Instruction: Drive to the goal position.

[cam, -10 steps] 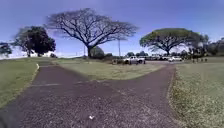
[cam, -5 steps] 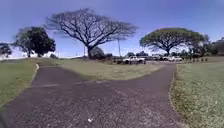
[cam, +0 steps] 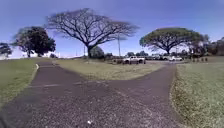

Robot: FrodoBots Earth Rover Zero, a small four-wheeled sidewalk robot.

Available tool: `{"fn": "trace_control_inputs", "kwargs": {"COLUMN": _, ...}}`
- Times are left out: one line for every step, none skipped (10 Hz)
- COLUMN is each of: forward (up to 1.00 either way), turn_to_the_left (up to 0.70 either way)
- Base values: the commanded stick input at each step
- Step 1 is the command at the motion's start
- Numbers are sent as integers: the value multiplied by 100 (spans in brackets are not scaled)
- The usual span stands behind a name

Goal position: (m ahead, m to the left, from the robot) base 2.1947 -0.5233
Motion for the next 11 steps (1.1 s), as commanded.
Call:
{"fn": "trace_control_inputs", "kwargs": {"forward": 9, "turn_to_the_left": -1}}
{"fn": "trace_control_inputs", "kwargs": {"forward": 78, "turn_to_the_left": -2}}
{"fn": "trace_control_inputs", "kwargs": {"forward": 100, "turn_to_the_left": -5}}
{"fn": "trace_control_inputs", "kwargs": {"forward": 100, "turn_to_the_left": -18}}
{"fn": "trace_control_inputs", "kwargs": {"forward": 100, "turn_to_the_left": -40}}
{"fn": "trace_control_inputs", "kwargs": {"forward": 100, "turn_to_the_left": -40}}
{"fn": "trace_control_inputs", "kwargs": {"forward": 100, "turn_to_the_left": -40}}
{"fn": "trace_control_inputs", "kwargs": {"forward": 100, "turn_to_the_left": -40}}
{"fn": "trace_control_inputs", "kwargs": {"forward": 100, "turn_to_the_left": -40}}
{"fn": "trace_control_inputs", "kwargs": {"forward": 100, "turn_to_the_left": -40}}
{"fn": "trace_control_inputs", "kwargs": {"forward": 94, "turn_to_the_left": -38}}
